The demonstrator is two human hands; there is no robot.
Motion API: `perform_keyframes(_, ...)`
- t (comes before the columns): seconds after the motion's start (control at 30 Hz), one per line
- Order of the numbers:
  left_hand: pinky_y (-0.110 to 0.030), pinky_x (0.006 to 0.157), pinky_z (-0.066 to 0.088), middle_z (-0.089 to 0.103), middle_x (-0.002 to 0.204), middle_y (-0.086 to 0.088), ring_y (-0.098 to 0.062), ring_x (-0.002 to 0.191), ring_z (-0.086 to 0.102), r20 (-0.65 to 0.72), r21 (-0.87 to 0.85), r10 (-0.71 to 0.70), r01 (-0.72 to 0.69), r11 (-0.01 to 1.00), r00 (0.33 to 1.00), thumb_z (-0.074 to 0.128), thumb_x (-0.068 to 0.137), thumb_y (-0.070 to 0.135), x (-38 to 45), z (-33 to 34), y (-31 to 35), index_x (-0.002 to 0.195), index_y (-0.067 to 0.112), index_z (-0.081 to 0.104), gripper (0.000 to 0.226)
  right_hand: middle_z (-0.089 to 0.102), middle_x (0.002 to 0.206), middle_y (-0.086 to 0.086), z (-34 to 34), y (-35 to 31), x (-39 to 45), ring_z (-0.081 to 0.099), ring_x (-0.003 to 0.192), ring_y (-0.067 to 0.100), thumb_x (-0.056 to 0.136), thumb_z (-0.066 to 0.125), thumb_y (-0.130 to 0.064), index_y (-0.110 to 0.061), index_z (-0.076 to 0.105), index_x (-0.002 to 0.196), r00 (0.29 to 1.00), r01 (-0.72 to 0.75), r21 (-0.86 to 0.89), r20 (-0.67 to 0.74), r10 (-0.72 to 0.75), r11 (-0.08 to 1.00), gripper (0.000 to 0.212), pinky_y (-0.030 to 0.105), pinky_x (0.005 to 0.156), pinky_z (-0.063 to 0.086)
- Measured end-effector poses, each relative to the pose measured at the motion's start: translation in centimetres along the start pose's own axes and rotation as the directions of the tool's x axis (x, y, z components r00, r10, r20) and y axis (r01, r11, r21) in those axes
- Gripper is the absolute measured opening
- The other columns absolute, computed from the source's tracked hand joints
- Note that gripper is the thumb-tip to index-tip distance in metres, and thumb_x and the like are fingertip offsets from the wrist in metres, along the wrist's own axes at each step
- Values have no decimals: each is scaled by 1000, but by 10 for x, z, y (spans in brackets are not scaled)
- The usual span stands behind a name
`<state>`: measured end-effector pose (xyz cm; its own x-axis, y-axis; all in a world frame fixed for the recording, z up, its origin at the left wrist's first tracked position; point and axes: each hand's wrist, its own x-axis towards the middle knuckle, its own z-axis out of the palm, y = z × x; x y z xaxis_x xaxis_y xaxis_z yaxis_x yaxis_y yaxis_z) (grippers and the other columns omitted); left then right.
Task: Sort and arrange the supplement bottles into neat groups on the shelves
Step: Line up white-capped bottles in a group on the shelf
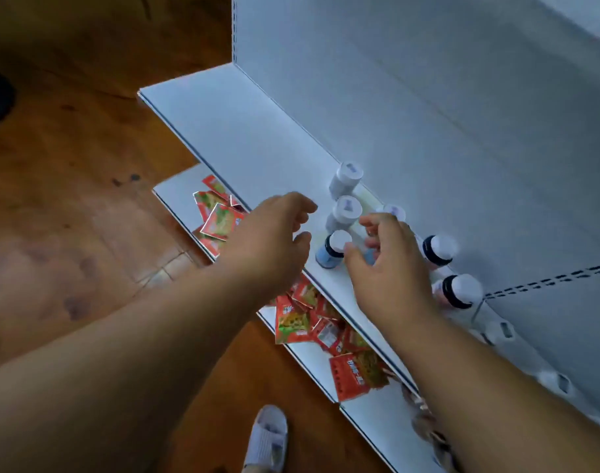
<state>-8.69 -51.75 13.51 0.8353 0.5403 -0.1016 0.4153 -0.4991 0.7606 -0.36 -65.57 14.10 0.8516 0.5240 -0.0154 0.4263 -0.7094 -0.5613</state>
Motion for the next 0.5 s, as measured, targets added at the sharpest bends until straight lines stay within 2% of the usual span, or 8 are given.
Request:
perform_keyframes(0.07, -28, 91, 50, 60, 116, 11, -7, 102, 56, -1, -18, 11, -11, 1000, 1000, 55, 97, 20, 46, 21, -29, 131, 31, 54, 35, 48, 124, -3, 25, 15, 38, 53, 102, 11, 95, 58, -28, -26, 51, 125, 1000, -5, -55, -10, 4, 998, 31, 24, 83, 40)
perform_keyframes(0.2, -29, 90, 49, 62, 114, 11, -11, 103, 59, 4, -84, 16, -15, 996, 1000, 55, 97, 20, 117, 61, -61, 130, 28, 54, 35, 49, 127, -1, 59, 36, 116, 54, 112, 16, 98, 51, -26, -25, 53, 125, 998, -31, -134, -60, 23, 991, 26, 30, 91, 44)
perform_keyframes(0.3, -25, 87, 44, 62, 119, 9, -9, 101, 59, 0, -106, 33, -32, 994, 999, 55, 95, 18, 159, 90, -72, 131, 27, 54, 37, 47, 133, 3, 66, 49, 162, 54, 110, 19, 99, 45, -18, -25, 53, 129, 993, -93, -167, -85, 80, 982, 32, 25, 83, 38)
perform_keyframes(0.37, -25, 91, 43, 60, 128, 7, -10, 105, 59, 1, -143, 30, -29, 989, 1000, 56, 95, 17, 186, 107, -74, 135, 25, 51, 41, 48, 135, 5, 67, 59, 185, 52, 107, 21, 98, 44, -14, -23, 49, 134, 991, -134, -212, -46, 127, 968, 37, 24, 80, 34)
perform_keyframes(0.43, -30, 99, 45, 57, 135, 4, -14, 116, 59, 14, -184, 36, -33, 982, 999, 59, 94, 17, 208, 122, -69, 138, 24, 47, 47, 52, 135, 7, 68, 72, 202, 53, 113, 25, 96, 44, -9, -20, 49, 134, 985, -161, -251, 22, 172, 955, 40, 25, 82, 35)
perform_keyframes(0.5, -35, 101, 47, 58, 135, 3, -19, 119, 58, 23, -235, 36, -29, 971, 999, 65, 91, 18, 226, 133, -65, 137, 24, 47, 51, 57, 131, 7, 70, 81, 217, 55, 115, 25, 94, 42, -5, -21, 55, 126, 980, -154, -256, 82, 180, 954, 38, 26, 87, 41)
